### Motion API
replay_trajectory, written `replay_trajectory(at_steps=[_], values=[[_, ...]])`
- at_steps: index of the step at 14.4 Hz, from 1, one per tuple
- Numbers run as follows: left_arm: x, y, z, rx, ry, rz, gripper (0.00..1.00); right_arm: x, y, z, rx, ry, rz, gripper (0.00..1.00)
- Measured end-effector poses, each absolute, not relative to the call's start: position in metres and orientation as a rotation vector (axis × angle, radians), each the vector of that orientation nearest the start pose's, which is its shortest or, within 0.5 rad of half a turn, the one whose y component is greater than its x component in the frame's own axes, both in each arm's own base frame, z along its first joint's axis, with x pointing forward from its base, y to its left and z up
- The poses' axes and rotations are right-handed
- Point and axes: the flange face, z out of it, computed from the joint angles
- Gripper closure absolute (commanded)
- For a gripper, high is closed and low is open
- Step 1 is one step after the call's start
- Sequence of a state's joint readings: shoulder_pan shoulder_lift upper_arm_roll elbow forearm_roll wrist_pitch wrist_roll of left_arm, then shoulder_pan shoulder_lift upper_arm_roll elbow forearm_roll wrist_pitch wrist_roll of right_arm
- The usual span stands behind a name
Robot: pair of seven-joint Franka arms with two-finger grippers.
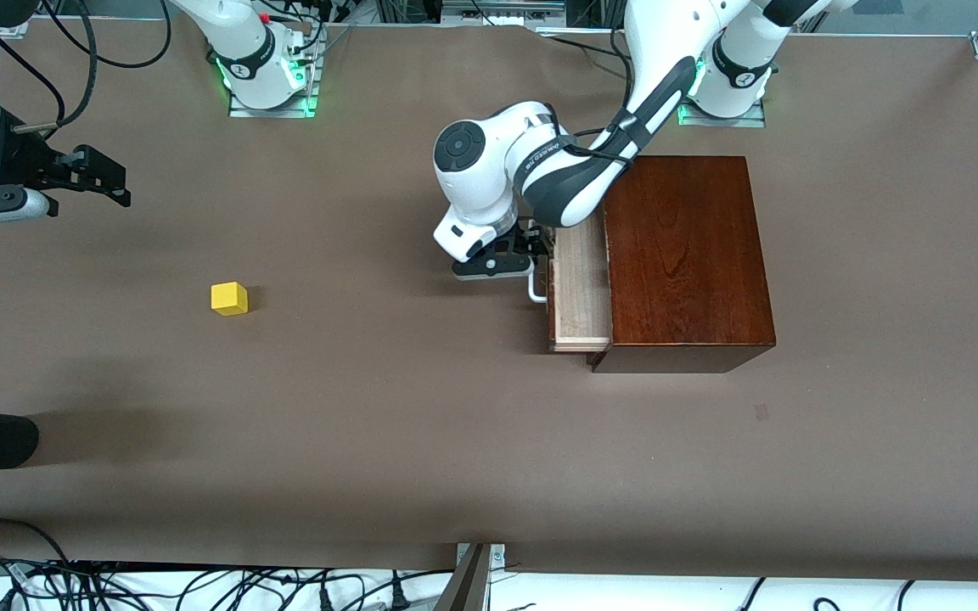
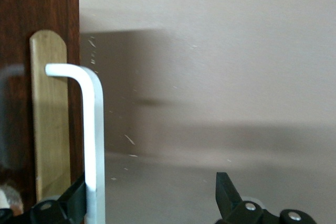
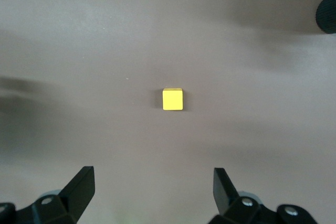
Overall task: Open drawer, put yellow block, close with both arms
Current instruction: 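Pull the drawer open with the left gripper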
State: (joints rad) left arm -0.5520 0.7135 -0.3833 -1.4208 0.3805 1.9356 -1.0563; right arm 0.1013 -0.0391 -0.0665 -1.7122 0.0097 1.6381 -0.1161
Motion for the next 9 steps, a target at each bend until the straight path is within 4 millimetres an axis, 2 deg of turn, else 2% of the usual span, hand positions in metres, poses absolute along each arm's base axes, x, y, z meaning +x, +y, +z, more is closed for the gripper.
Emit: replay_trajectory(at_steps=[2, 9], values=[[0.4766, -0.5272, 0.2862, -2.979, -0.035, -0.001, 0.0, 0.5445, 0.0194, 0.5844, -3.119, -0.235, 0.055, 0.0], [0.4765, -0.5293, 0.2837, -2.973, -0.064, -0.015, 0.0, 0.5452, 0.0194, 0.5829, -3.119, -0.235, 0.06, 0.0]])
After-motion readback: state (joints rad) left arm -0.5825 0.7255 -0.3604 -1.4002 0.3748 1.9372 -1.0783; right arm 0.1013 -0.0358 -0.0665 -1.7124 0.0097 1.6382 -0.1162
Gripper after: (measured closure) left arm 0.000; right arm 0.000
